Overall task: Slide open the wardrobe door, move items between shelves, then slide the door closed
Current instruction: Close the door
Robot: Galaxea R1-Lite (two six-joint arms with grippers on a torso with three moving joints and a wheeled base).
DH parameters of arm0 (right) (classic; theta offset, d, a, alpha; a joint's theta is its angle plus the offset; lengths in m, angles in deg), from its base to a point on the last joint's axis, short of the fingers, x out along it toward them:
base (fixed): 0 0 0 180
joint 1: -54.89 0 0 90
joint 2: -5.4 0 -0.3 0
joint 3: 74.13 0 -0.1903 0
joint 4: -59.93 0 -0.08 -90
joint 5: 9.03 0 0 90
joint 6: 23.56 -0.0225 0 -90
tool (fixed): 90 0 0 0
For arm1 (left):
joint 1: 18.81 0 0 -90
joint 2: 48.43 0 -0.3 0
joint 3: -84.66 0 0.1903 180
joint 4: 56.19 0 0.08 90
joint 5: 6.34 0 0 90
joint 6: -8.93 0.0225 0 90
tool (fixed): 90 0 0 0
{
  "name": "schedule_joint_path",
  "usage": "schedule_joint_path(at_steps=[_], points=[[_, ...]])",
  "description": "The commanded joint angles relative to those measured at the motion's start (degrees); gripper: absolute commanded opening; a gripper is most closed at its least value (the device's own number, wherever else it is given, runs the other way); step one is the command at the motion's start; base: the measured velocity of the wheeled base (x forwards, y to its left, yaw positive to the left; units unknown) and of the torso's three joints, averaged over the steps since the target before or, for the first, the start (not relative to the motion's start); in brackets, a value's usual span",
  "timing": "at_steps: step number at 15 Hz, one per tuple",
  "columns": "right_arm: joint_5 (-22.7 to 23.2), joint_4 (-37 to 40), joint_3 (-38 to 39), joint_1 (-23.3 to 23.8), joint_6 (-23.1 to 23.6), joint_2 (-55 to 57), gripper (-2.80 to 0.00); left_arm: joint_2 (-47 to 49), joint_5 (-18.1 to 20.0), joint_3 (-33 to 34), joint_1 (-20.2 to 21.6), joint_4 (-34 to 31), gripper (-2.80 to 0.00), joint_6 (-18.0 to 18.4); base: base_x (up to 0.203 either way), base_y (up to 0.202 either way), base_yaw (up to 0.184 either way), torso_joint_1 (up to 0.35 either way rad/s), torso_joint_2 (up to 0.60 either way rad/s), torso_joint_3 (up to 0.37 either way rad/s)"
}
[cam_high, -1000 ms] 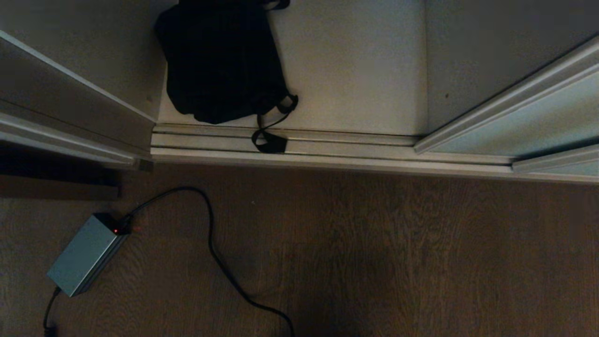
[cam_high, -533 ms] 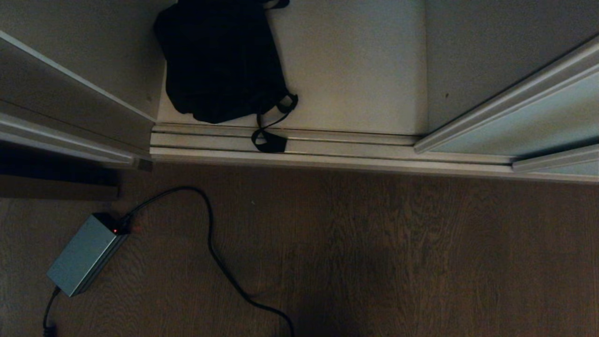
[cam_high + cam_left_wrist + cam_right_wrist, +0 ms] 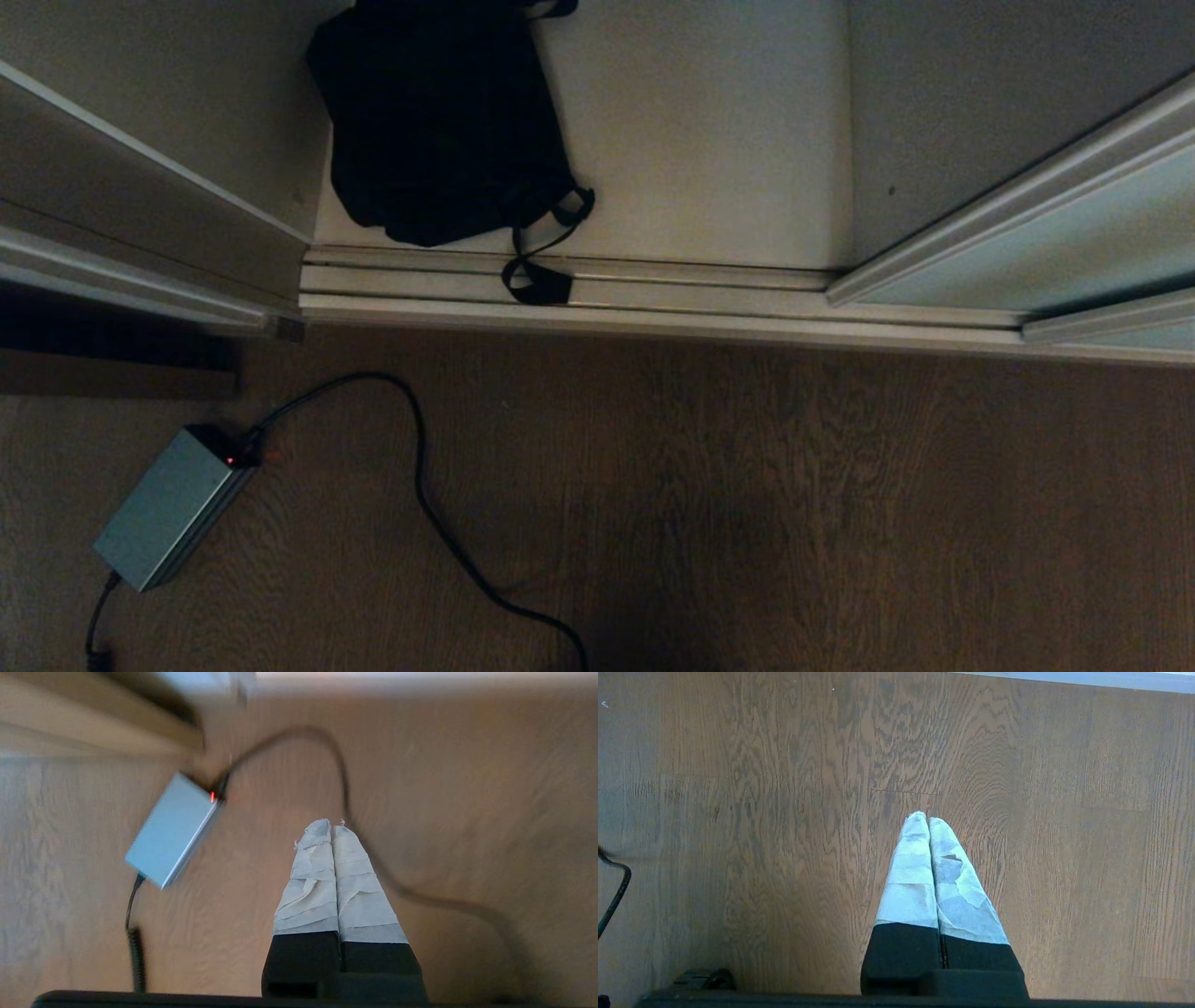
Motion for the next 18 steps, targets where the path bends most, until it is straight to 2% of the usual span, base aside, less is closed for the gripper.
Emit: schedule_joint_path(at_steps=[1, 2, 3, 5, 6, 9, 10, 14, 18], points=[[0.0, 0.0, 0.1, 0.0, 0.0, -0.2, -2.8, -2.0, -0.3, 15.3, -1.6, 15.5, -2.8, 4.4, 0.0, 0.0, 0.0, 0.0, 0.0, 0.0], [0.0, 0.0, 0.1, 0.0, -0.1, -0.2, -2.8, -4.3, 0.0, 19.5, -3.0, 19.2, -2.8, 7.0, 0.0, 0.0, 0.0, 0.0, 0.0, 0.0], [0.0, 0.0, 0.1, 0.0, 0.0, -0.2, -2.8, -7.8, 0.1, 21.2, -4.3, 17.9, -2.8, 8.9, 0.0, 0.0, 0.0, 0.0, 0.0, 0.0], [0.0, 0.0, 0.1, 0.0, 0.0, -0.2, -2.8, -14.9, -0.3, 20.9, -5.2, 9.9, -2.8, 9.2, 0.0, 0.0, 0.0, 0.0, 0.0, 0.0], [0.0, 0.0, 0.1, 0.0, 0.0, -0.2, -2.8, -17.1, -0.6, 20.9, -5.5, 7.7, -2.8, 8.4, 0.0, 0.0, 0.0, 0.0, 0.0, 0.0], [0.0, 0.0, 0.1, 0.0, 0.0, -0.2, -2.8, -17.4, -1.4, 20.6, -5.7, 2.9, -2.8, -2.1, 0.0, 0.0, 0.0, 0.0, 0.0, 0.0], [0.0, 0.0, 0.1, 0.0, 0.0, -0.2, -2.8, -17.4, -3.0, 20.7, -5.7, 3.5, -2.8, -3.3, 0.0, 0.0, 0.0, 0.0, 0.0, 0.0], [0.0, 0.0, 0.1, 0.0, 0.0, -0.2, -2.8, -17.4, -3.4, 20.9, -5.7, 3.6, -2.8, -3.8, 0.0, 0.0, 0.0, 0.0, 0.0, 0.0], [0.0, 0.0, 0.1, 0.0, 0.0, -0.2, -2.8, -17.4, -3.8, 20.9, -5.7, 3.8, -2.8, -5.8, 0.0, 0.0, 0.0, 0.001, 0.0, 0.05]])
